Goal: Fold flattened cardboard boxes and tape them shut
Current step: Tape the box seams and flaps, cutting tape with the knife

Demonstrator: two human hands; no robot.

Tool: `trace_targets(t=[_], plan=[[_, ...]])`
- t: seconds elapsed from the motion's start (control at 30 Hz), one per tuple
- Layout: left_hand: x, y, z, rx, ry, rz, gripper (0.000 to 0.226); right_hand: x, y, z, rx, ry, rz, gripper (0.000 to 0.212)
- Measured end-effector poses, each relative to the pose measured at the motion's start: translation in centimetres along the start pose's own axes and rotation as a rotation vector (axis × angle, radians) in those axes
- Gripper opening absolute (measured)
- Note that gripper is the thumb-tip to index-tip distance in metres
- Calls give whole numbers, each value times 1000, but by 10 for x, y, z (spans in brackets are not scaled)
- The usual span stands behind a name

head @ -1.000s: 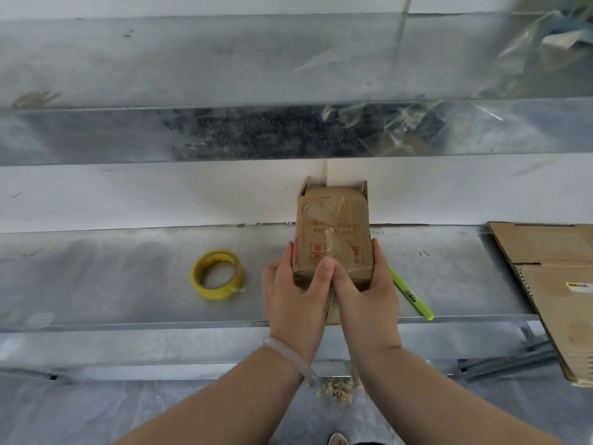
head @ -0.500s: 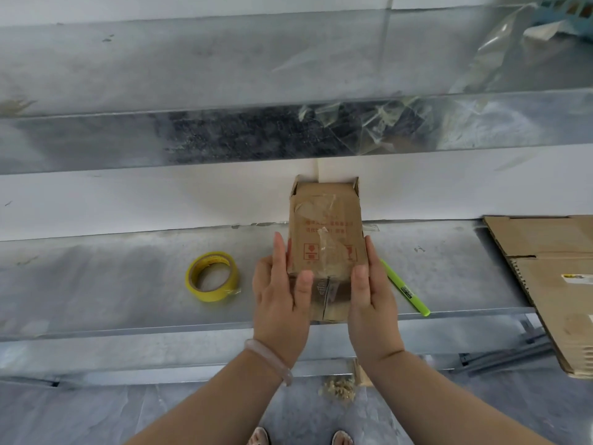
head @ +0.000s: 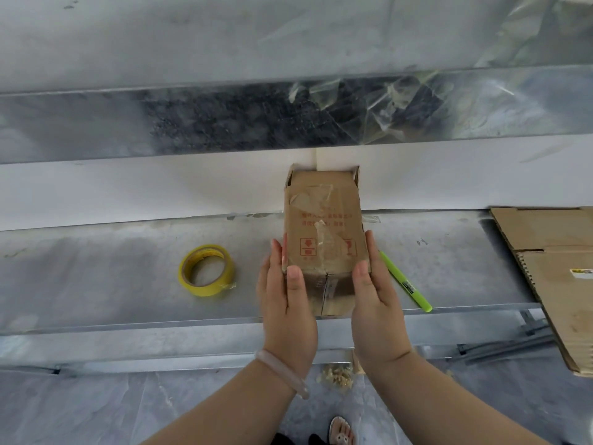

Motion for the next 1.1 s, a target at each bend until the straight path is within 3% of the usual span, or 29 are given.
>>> trace_targets(t=[0.1,0.23,0.33,0.5,0.6,0.7,0.8,0.9,1.1], plan=[[-6,2,7,-67,217,-100,66,4,-1,-2,-29,-31,32,43],[-5,-3,3,-102,81,24,53,2,-2,-7,-94,63,-16,42],[-2,-3,3,-117,161,-20,44,1,-5,-9,-117,56,-27,41],[-1,1,3,-140,296,-171,49,11,-2,-7,-127,-51,47,45],[15,-2,4,-163,243,-113,47,-2,-2,1,-137,-61,51,56],[27,-6,8,-127,159,-17,35,-14,-6,6,-70,2,-7,42],[18,-4,5,-71,8,56,51,-11,-7,3,-27,101,-74,44],[2,-1,-1,-38,-40,42,63,-5,-7,-2,-35,148,-81,38],[2,4,5,-43,144,-108,51,10,-4,-6,-160,25,96,40]])
Point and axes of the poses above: each hand's wrist, its own y-axis away from the middle knuckle, its own z-axis out of the palm, x = y × z, the point moved 8 cm from there along -y, towards the middle knuckle, and after that the axes turned 3 degrees about -y, right-handed, at the moved point
